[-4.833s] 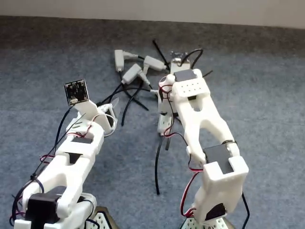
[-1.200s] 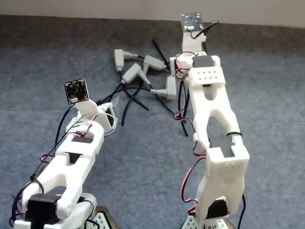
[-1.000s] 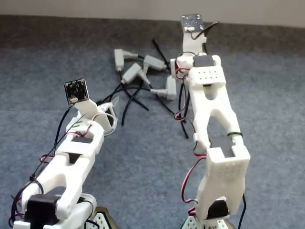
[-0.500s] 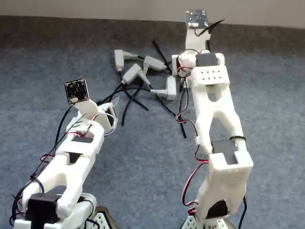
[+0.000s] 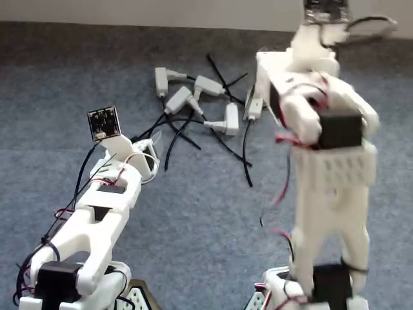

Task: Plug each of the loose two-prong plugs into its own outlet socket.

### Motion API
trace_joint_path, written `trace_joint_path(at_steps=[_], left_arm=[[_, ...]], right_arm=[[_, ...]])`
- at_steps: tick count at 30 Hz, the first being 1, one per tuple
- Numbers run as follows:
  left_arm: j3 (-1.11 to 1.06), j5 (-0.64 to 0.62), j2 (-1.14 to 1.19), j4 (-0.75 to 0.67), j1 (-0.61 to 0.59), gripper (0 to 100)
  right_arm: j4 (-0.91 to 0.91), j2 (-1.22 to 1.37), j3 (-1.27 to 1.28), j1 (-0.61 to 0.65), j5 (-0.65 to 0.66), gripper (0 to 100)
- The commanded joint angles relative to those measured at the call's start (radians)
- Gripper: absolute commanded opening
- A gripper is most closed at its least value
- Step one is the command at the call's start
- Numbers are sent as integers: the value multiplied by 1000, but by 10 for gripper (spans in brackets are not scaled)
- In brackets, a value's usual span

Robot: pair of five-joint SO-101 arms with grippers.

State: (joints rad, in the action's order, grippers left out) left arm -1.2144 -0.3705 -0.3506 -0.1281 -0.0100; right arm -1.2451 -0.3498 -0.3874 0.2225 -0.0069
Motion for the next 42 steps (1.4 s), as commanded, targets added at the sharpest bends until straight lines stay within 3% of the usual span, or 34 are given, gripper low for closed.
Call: trace_joint_path(at_steps=[1,4,7,11,16,20,23,28,34,42], left_arm=[[56,2,-47,5,-1,228],[56,0,-171,8,-38,228],[79,0,-377,106,-71,228],[216,8,-714,394,-93,228],[495,149,-1012,687,-54,227],[687,226,-1043,761,-61,207],[796,269,-1047,773,-142,130],[892,275,-1082,812,-216,59],[883,275,-1205,1010,-182,60],[789,275,-1326,1154,-50,60]], right_arm=[[-4,-200,-16,-12,2,325],[-4,-317,-16,-12,2,325],[-4,-418,-18,-12,18,325],[-4,-522,-18,-12,135,325],[-4,-611,-18,-12,153,325],[1,-687,-18,-13,153,325],[50,-753,-18,-15,153,325],[84,-886,-18,-136,149,325],[42,-963,-12,-160,146,325],[-28,-1069,-7,-160,-23,325]])
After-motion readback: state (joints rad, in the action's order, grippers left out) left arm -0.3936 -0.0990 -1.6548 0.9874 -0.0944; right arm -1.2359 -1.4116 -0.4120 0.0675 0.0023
